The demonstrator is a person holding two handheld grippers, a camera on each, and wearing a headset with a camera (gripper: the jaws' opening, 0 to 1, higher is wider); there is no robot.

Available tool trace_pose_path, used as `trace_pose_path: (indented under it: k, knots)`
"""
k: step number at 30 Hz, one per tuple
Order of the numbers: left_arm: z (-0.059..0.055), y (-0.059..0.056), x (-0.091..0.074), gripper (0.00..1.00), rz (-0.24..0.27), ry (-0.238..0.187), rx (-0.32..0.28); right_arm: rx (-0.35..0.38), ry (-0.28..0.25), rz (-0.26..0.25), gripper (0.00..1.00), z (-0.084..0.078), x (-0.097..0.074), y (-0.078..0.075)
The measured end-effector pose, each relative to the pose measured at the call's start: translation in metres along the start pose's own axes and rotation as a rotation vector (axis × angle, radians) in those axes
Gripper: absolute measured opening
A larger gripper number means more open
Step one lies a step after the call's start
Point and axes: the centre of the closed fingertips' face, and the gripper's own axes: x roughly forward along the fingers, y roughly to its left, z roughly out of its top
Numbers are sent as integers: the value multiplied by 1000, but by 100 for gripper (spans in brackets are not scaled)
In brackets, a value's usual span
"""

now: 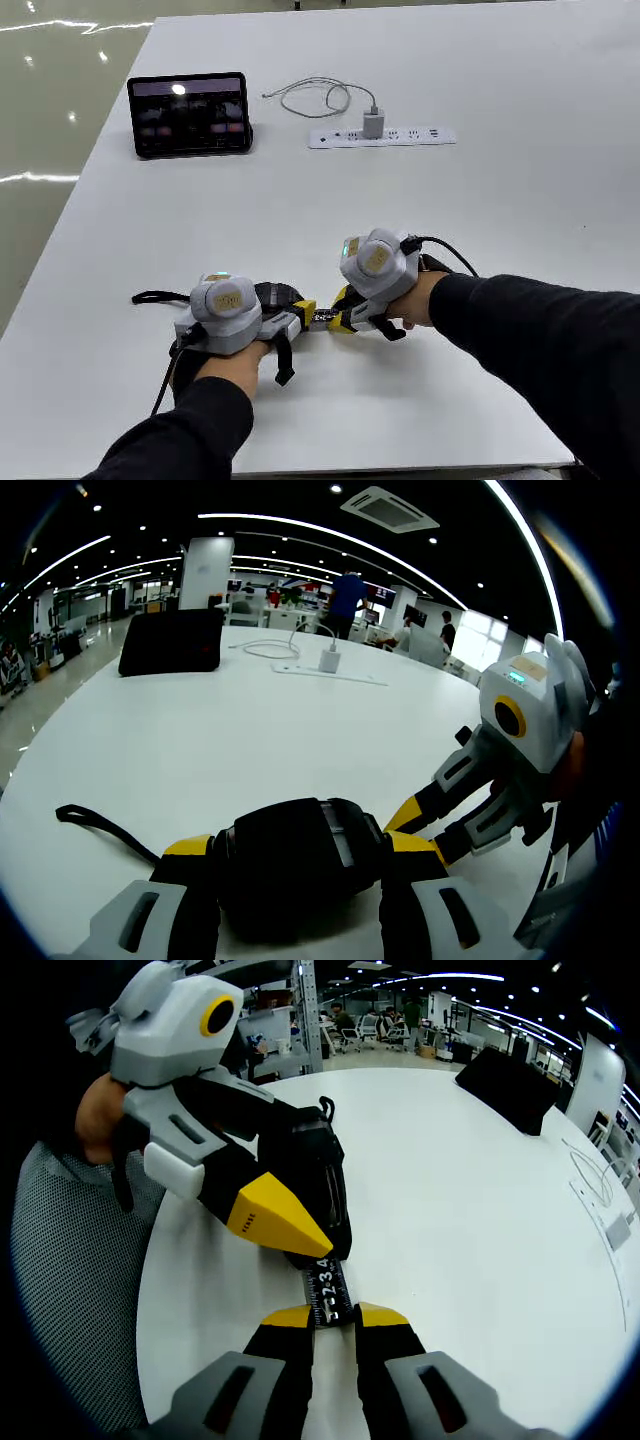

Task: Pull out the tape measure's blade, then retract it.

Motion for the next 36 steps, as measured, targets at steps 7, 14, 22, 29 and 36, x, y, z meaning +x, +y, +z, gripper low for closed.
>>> trace_pose_path:
  k: [7,14,22,29,36]
  knots:
    - [0,0,0,61,-2,0,-3,-18,-9,0,11,5,2,3]
    - [0,0,0,61,-5,0,-4,-65,-33,2,11,14,9,5]
    - [0,-1,0,61,-7,0,-2,-62,-23,12,11,15,13,6]
    - [-1,-1,0,61,-10,1,-2,-92,-17,15,11,19,14,7]
    - [-1,-1,0,61,-10,-2,-2,-90,-21,15,11,19,14,7]
